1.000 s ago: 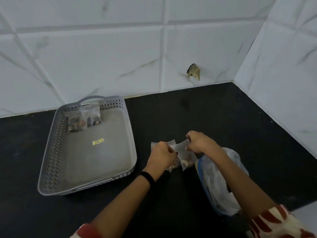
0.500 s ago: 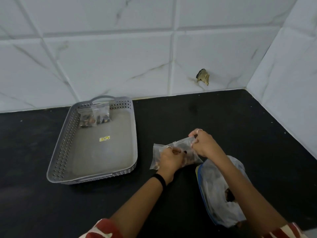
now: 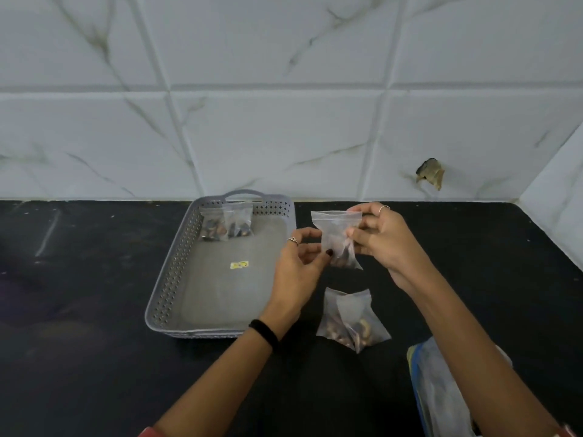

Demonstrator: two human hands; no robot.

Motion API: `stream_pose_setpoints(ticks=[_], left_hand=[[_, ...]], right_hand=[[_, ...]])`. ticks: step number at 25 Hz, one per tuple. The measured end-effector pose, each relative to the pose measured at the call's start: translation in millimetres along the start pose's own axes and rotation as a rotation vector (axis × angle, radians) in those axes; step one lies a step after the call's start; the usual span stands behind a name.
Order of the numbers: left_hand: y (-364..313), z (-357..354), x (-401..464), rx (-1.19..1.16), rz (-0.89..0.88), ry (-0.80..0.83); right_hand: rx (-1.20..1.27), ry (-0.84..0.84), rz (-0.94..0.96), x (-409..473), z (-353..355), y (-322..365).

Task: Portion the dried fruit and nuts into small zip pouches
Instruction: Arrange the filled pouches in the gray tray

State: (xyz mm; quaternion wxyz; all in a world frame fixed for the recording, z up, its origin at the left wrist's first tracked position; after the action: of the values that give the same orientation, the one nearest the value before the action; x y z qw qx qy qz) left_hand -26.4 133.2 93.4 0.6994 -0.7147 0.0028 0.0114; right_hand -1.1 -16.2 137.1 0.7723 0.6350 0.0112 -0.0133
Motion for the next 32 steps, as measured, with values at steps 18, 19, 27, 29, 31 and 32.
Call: stream_pose_setpoints(ticks=[18,19,27,29,31,32], left_hand=[[48,131,116,0.611,-0.092,-0.093],[49,130,124,0.691,-0.109,-0.057],[90,139,164,1.105,-0.035,0.179],[94,136,164,1.217,-0.063,0.220],[99,137,164,1.288,-0.070,0.220],[104,141,164,1.299,-0.049,0.216]], right_hand=[[-0.405,-0.179,-0.034,109,-162,-51],[-0.409,-0.165,-0.048,114,-165,-53],[-0.553,-0.126,-0.070,144,-180,-69],[-0.578,-0.118,-0.089,145,-183,-73],[-0.588,-0.089,-0.090,148,-188,-79],[-0.607,-0.060,-0.089,149,-192,-83]])
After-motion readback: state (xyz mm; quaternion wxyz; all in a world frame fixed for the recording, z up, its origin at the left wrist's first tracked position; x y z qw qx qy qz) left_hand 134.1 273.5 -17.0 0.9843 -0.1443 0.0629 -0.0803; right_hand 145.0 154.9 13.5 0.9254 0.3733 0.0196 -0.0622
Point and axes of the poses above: each hand's wrist, its own x-axis towards the middle knuckle, its own z-axis out of the back of the hand, y = z × x, the point moved 6 cm from there along x, towards the middle knuckle, and after that the axes turned 1 degree about -y, right-handed, at the moved point
